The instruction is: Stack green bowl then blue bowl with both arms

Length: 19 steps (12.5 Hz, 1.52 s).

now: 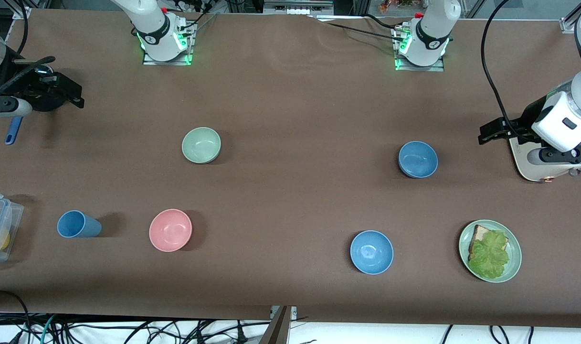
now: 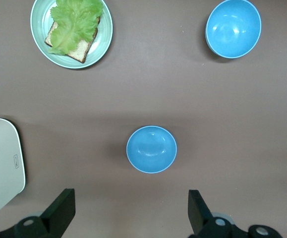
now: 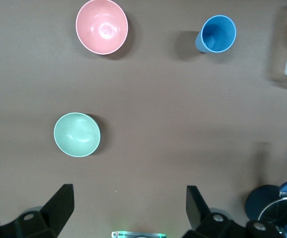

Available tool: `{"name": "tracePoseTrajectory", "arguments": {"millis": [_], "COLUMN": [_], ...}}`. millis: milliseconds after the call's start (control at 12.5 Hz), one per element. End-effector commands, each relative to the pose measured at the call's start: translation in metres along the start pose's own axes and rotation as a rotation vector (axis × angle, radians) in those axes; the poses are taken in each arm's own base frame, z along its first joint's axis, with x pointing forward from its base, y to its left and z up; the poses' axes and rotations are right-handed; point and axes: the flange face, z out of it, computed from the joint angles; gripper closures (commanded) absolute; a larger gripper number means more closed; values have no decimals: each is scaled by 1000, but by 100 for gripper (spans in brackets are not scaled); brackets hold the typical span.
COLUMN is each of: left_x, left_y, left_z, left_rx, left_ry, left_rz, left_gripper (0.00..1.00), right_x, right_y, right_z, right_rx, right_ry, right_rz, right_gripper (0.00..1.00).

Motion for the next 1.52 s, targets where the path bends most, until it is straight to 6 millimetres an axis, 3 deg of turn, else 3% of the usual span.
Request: {"name": "tracePoseTrajectory", "arguments": {"millis": [0,319,1436], "left_x": [-1,-2,-2], "left_y": [1,16,15], "left_z": [-3,-3,-3], "left_rx": [-20,-19,-17], "left_ry": [-8,-7,-7], "left_rz": [6,26,29], "left_gripper": [0,0,0], "right_x": [-1,0,-1], "right_y": [-1,-1,-2], "right_z": [1,-4,-3], "right_rx": [0,0,1], "right_ry": [-14,-4,-13], "right_rz": [17,16,14], "right_gripper": [0,0,0]}}
